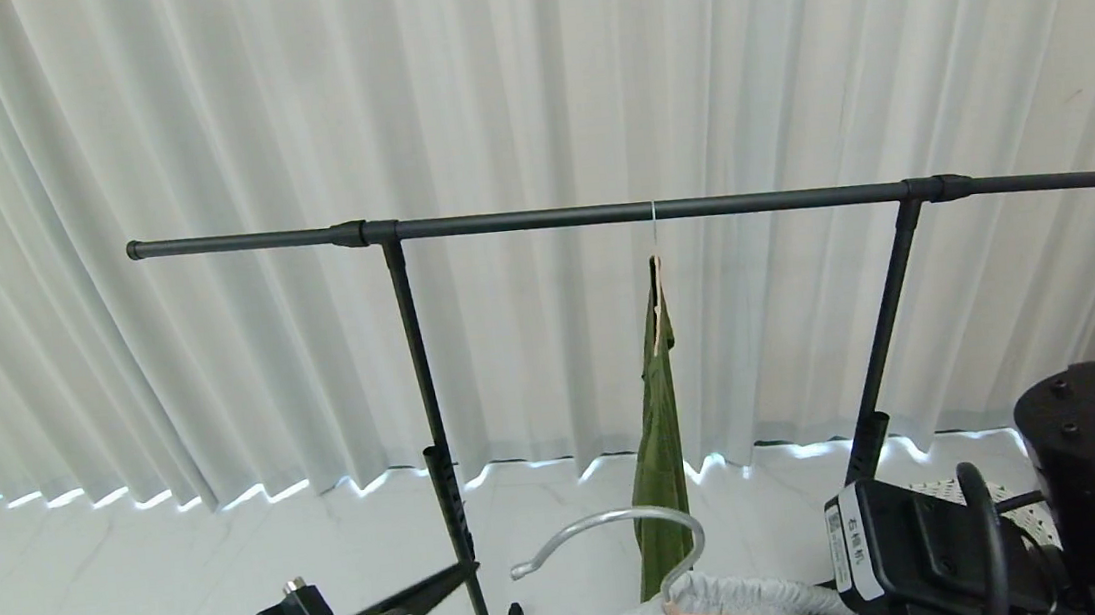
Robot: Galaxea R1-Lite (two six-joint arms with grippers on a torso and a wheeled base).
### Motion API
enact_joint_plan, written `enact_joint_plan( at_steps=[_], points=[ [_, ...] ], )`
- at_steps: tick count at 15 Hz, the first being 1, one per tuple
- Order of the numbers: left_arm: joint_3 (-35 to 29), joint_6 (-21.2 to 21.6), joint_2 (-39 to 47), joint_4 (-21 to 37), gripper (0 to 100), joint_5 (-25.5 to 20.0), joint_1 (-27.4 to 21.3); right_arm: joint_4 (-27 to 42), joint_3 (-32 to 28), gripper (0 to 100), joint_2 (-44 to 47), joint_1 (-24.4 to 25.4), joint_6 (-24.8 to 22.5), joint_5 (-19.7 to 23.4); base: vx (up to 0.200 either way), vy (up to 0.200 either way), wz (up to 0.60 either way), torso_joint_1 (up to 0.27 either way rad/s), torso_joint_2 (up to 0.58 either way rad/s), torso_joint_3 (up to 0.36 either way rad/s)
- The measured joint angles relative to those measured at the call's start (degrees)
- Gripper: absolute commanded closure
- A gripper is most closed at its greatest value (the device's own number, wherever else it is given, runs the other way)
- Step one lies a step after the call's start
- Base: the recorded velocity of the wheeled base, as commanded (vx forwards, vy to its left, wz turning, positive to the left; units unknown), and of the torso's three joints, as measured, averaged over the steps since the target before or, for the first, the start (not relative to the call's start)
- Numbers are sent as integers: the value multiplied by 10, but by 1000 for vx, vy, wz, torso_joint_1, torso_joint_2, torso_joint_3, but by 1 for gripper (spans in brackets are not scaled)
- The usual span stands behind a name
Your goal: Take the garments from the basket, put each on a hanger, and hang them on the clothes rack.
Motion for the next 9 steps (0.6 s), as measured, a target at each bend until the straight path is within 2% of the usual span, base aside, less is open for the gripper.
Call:
enact_joint_plan(
  at_steps=[2,4,7,9],
  points=[
    [2,0,-1,0,0,0,-1,0,5,100,-5,-17,-37,1,0,0,0,0,0,0],
    [2,1,-1,1,0,0,-1,0,9,100,-7,-40,-53,1,0,0,0,0,0,0],
    [8,-2,-2,-3,0,1,2,-1,10,100,-11,-76,-55,1,0,0,0,0,0,0],
    [24,-4,-7,-28,0,2,7,-1,10,100,-12,-105,-55,-6,0,0,0,0,0,0]
  ],
)
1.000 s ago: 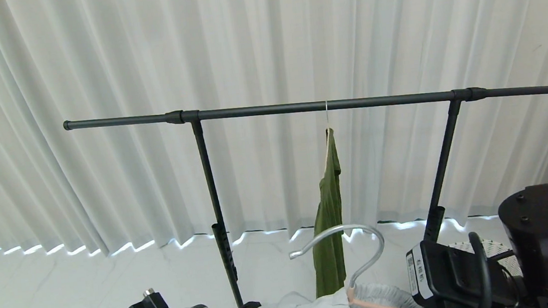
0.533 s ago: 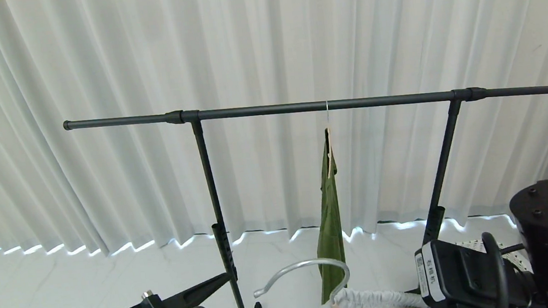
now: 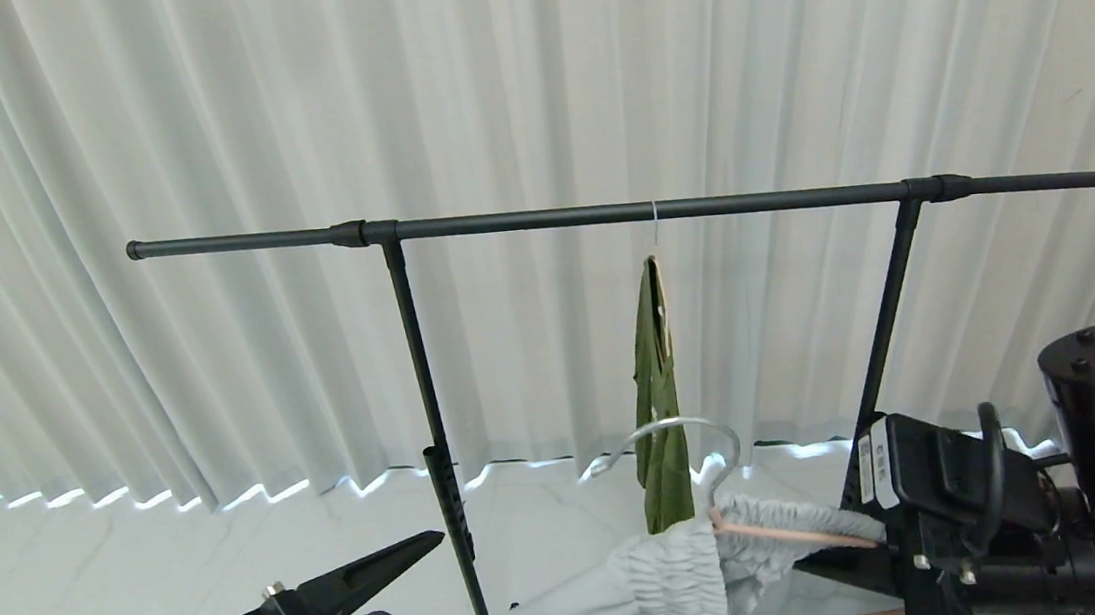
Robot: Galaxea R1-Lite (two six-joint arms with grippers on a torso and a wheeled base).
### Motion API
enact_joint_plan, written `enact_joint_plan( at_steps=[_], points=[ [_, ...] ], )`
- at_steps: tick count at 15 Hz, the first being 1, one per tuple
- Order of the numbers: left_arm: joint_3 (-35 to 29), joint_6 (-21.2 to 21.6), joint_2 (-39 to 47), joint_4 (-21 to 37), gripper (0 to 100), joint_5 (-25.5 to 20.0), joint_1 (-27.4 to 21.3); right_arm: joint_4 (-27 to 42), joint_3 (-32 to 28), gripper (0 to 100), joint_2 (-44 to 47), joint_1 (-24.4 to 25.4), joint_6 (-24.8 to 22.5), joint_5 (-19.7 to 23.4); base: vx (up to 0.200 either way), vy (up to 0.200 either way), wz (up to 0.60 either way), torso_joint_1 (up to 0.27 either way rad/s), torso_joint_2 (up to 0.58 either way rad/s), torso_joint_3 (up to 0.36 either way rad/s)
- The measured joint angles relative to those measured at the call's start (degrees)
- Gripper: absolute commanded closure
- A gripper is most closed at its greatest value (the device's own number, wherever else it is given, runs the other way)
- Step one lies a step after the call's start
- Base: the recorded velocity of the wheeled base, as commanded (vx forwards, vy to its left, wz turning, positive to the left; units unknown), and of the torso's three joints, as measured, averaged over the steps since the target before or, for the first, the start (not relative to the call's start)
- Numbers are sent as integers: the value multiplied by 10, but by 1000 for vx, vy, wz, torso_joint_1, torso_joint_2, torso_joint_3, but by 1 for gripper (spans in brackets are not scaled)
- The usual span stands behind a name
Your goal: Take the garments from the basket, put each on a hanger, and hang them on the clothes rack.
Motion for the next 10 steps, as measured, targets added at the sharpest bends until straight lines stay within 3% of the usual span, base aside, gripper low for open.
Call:
enact_joint_plan(
  at_steps=[5,8,10],
  points=[
    [59,4,-42,-12,0,-1,20,49,-41,100,16,-19,28,-78,0,0,0,0,0,0],
    [65,-2,-54,-14,0,-10,20,69,-97,100,43,5,84,-116,0,0,0,0,0,0],
    [46,-62,-48,-16,0,-13,21,72,-130,100,62,24,128,-142,0,0,0,0,0,0]
  ],
)
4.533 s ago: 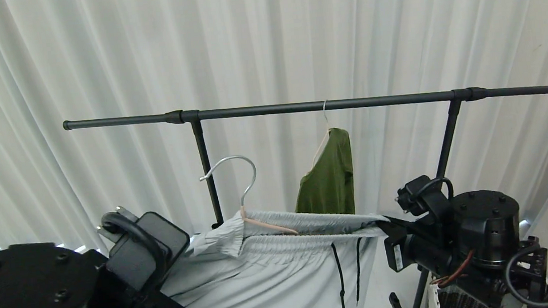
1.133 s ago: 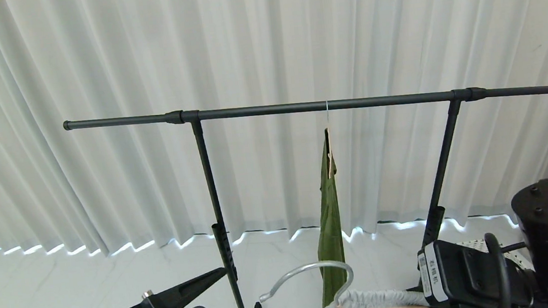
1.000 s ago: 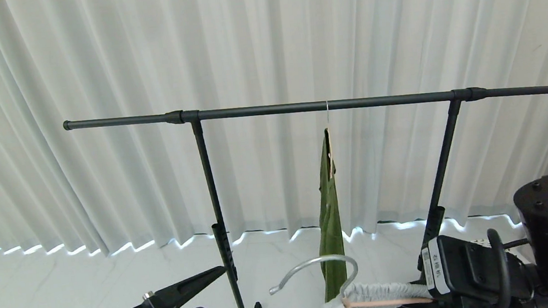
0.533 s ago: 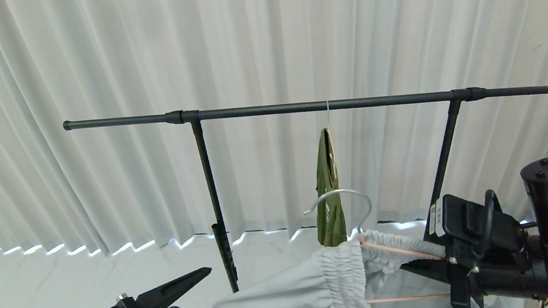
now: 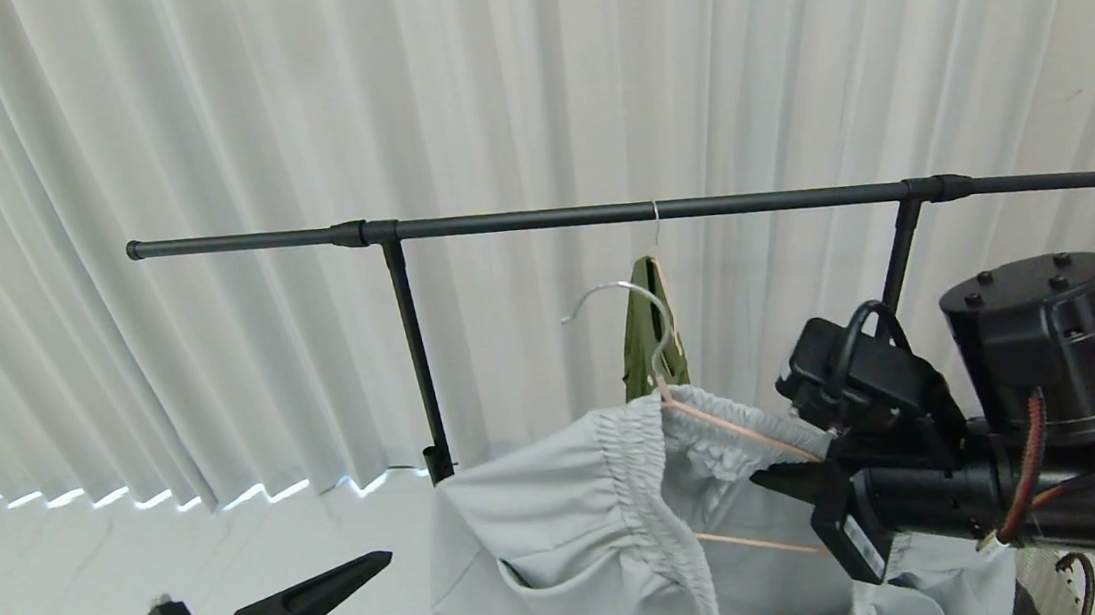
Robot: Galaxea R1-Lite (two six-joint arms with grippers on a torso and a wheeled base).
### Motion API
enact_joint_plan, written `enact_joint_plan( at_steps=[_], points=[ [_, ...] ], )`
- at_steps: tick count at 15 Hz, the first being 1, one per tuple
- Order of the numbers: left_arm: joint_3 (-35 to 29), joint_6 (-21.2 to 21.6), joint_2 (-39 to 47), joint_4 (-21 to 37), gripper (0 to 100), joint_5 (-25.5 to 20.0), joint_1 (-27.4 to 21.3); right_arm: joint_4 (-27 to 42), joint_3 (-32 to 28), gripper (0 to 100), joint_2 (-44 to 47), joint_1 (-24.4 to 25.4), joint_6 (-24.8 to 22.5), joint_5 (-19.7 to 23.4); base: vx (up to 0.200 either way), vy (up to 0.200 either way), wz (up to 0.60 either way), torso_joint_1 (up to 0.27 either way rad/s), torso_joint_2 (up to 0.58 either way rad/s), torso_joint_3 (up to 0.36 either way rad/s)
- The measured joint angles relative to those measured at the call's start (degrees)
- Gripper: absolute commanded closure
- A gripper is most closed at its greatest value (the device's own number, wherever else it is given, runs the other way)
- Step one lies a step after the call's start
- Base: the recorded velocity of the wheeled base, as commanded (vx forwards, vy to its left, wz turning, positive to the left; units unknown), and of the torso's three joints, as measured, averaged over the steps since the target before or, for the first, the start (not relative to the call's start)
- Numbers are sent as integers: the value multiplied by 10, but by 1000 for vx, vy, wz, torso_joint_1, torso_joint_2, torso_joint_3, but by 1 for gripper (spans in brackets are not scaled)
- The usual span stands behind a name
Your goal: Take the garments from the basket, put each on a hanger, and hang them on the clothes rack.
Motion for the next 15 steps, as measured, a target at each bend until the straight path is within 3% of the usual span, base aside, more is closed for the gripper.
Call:
enact_joint_plan(
  at_steps=[3,6,10,15],
  points=[
    [-56,-94,37,-1,0,1,3,-1,-55,100,31,36,39,-22,0,0,0,0,0,0],
    [-122,-147,94,-2,0,19,31,-1,-82,100,53,49,41,-23,0,0,0,0,0,0],
    [-158,-174,144,-4,0,48,101,-1,-87,100,61,66,41,-24,0,0,0,0,0,0],
    [-163,-175,159,-4,0,48,104,-4,-87,100,63,77,41,-32,0,0,0,0,0,0]
  ],
)
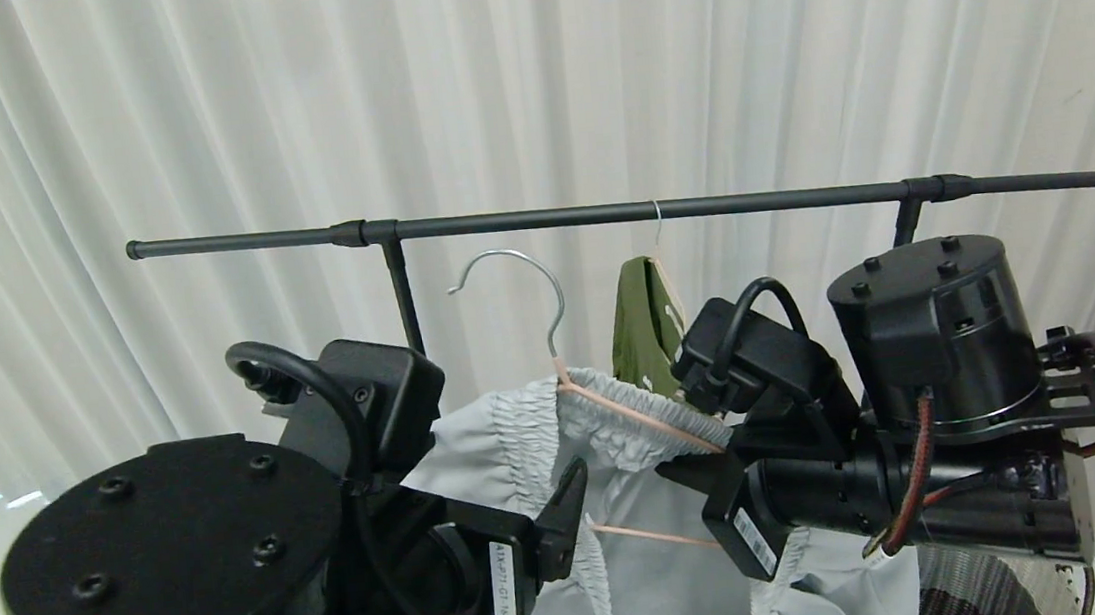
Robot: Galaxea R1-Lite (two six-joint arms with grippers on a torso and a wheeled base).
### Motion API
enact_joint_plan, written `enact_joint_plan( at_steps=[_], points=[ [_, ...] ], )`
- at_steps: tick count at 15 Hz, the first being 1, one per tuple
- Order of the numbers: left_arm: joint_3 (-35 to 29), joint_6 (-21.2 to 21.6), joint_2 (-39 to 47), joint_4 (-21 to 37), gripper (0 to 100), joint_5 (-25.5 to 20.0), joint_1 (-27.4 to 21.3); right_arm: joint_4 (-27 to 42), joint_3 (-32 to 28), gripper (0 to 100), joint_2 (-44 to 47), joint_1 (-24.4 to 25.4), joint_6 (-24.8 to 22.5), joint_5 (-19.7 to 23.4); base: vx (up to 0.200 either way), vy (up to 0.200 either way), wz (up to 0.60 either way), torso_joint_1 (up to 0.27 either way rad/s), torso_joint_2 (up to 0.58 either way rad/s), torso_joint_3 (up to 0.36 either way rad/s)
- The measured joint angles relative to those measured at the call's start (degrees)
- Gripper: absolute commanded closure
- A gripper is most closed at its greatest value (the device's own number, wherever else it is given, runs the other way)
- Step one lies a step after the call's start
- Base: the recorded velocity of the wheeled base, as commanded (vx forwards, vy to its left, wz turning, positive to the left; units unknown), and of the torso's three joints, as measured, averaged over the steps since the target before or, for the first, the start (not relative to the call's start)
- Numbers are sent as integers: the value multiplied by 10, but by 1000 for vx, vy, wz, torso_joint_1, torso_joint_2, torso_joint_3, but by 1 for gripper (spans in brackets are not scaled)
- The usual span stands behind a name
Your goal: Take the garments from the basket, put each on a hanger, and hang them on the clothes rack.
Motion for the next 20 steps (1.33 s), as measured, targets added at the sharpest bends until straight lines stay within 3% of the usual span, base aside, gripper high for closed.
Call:
enact_joint_plan(
  at_steps=[5,6,10,13,16,20],
  points=[
    [9,1,6,0,0,7,7,0,2,100,-3,2,-1,-3,0,0,0,0,0,0],
    [12,1,7,0,100,9,8,0,3,100,-3,5,-1,-10,0,0,0,0,0,0],
    [25,3,5,0,100,15,8,1,6,100,-5,18,-1,-25,0,0,0,0,0,0],
    [51,30,-3,0,100,57,2,2,23,100,-7,15,-1,-51,0,0,0,0,0,0],
    [80,71,-35,0,100,76,-8,-1,79,100,-27,10,-1,-62,0,0,0,0,0,0],
    [87,91,-71,1,100,77,-1,-2,156,100,-78,-2,-2,-63,0,0,0,0,0,0]
  ],
)
